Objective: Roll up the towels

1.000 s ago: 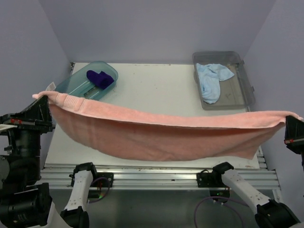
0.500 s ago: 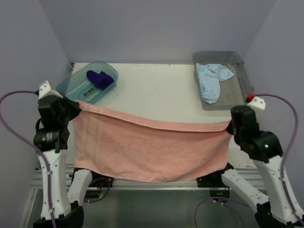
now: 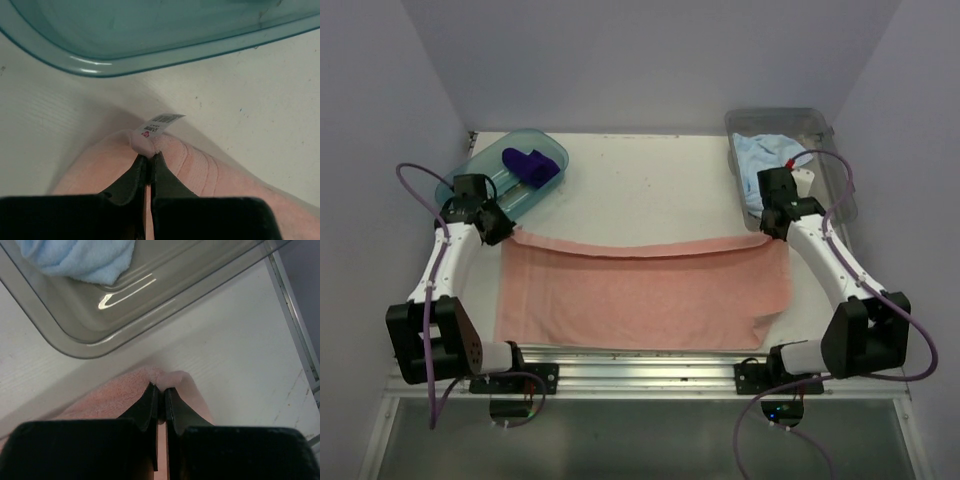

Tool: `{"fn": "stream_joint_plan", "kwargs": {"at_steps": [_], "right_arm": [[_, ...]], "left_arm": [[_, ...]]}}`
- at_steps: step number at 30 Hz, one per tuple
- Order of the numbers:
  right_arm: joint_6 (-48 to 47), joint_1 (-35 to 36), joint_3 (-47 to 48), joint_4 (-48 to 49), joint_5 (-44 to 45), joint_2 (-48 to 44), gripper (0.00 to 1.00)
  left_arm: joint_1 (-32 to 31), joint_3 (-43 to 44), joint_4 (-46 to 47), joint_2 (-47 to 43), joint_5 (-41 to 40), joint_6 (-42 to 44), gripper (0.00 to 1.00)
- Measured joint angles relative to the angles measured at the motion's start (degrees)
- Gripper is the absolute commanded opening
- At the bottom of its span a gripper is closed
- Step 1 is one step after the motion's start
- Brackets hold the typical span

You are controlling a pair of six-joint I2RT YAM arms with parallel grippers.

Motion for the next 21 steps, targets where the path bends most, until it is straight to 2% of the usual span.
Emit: {"fn": "stream_joint_plan", "kwargs": {"at_steps": [7, 14, 21], "right_arm": [[-2.5, -4.2, 5.6, 4.8, -4.9, 5.0, 0.00], [-2.8, -7.1, 6.8, 6.4, -9.1, 3.9, 0.00], [-2.8, -7.2, 4.8, 6.2, -10.3, 1.4, 0.00]], "left_arm": [[0.4, 6.1, 1.9, 7.8, 0.8, 0.2, 0.00], [2.6, 10.4, 1.7, 8.5, 1.3, 0.9, 0.00], [2.7, 10.6, 1.6, 9.0, 1.6, 1.1, 0.00]]}}
